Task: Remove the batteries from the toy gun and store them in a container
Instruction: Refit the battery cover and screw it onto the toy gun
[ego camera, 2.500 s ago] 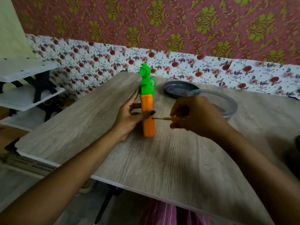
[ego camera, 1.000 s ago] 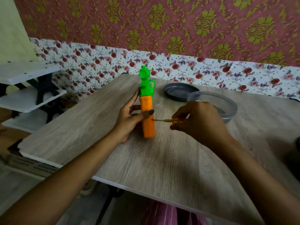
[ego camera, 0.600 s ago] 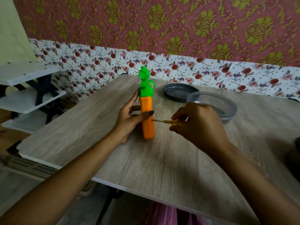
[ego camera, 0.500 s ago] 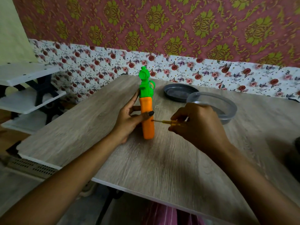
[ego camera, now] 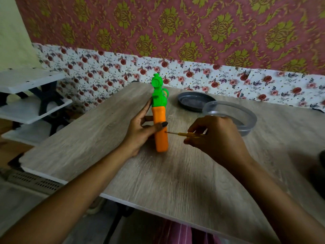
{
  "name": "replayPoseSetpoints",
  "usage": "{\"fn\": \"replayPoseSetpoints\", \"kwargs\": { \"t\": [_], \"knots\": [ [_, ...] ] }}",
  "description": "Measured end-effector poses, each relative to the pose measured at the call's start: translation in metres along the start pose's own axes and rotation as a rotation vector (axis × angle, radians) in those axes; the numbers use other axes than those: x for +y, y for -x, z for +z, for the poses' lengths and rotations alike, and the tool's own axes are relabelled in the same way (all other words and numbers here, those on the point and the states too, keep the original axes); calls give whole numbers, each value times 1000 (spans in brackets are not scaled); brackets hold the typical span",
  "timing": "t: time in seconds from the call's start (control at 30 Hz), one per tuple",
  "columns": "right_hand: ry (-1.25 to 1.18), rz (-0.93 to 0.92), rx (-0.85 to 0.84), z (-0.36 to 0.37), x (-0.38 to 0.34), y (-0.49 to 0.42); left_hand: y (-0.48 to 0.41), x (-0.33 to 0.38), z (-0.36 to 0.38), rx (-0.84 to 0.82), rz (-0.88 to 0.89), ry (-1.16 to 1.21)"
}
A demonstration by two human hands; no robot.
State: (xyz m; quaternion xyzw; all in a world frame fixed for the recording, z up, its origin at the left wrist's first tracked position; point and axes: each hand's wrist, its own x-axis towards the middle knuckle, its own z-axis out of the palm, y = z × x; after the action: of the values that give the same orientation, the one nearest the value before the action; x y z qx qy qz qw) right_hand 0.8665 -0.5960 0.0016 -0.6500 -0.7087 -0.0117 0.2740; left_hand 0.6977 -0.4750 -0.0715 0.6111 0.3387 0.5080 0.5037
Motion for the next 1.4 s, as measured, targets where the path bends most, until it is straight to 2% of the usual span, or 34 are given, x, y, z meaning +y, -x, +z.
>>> {"fn": "replayPoseSetpoints", "kwargs": {
  "t": [0.33,0.5,0.6,0.73,0.87,1.0,1.13,1.23,1.3,1.4],
  "knots": [
    [96,-31,31,2,-3,-6,0,-1,0,0,8,-18],
    [54,-96,-143,-7,-5,-12,-1,-2,0,4,25,1],
    [51,-51,-54,-7,-2,-20,1,0,1,-5,34,10],
    [-15,-39,-227,-2,-1,-18,-1,-1,-1,9,31,1],
    [-72,-27,-146,0,3,-17,0,0,0,3,41,-21],
    [-122,-7,-235,1,3,-17,0,0,-1,3,39,-26],
    [-144,18,-188,-1,4,-19,1,1,-1,-3,33,-26],
    [-251,60,-281,2,9,-17,1,1,-1,8,28,-27],
    [-249,86,-220,3,21,-12,2,0,0,13,34,-19],
    [-25,137,18,6,40,-7,2,1,-3,42,37,-19]
  ]
}}
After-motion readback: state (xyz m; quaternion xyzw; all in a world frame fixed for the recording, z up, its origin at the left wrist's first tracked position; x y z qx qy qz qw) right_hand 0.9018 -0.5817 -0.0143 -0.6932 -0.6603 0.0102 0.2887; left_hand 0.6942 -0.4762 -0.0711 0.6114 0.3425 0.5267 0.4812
